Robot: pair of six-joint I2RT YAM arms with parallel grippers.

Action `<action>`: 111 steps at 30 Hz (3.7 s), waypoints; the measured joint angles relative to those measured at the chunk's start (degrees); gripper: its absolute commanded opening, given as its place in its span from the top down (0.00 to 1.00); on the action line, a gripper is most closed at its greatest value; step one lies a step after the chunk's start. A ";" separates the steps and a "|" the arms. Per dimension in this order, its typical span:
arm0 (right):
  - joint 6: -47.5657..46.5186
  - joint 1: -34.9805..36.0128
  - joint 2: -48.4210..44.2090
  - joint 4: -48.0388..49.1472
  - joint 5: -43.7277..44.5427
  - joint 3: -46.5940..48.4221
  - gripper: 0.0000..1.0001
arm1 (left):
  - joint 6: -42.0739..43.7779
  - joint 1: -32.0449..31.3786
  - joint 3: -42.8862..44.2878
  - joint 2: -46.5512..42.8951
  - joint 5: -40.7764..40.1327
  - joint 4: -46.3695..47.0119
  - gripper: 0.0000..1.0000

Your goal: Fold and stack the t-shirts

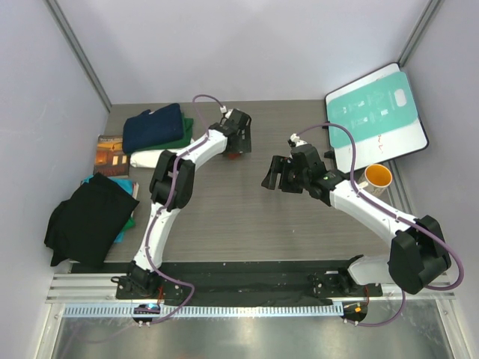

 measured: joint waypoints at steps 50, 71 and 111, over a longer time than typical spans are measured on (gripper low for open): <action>0.85 -0.55 1.53 1.03 -4.90 -0.72 0.28 | 5.07 36.94 27.08 0.83 5.18 -11.89 1.00; 1.07 -0.66 3.26 1.44 -5.84 -2.82 0.28 | 3.85 36.44 26.10 8.48 7.23 -12.63 1.00; 3.52 -1.03 0.70 5.95 -8.52 -10.08 0.29 | 7.61 18.73 16.22 3.72 9.49 -9.88 1.00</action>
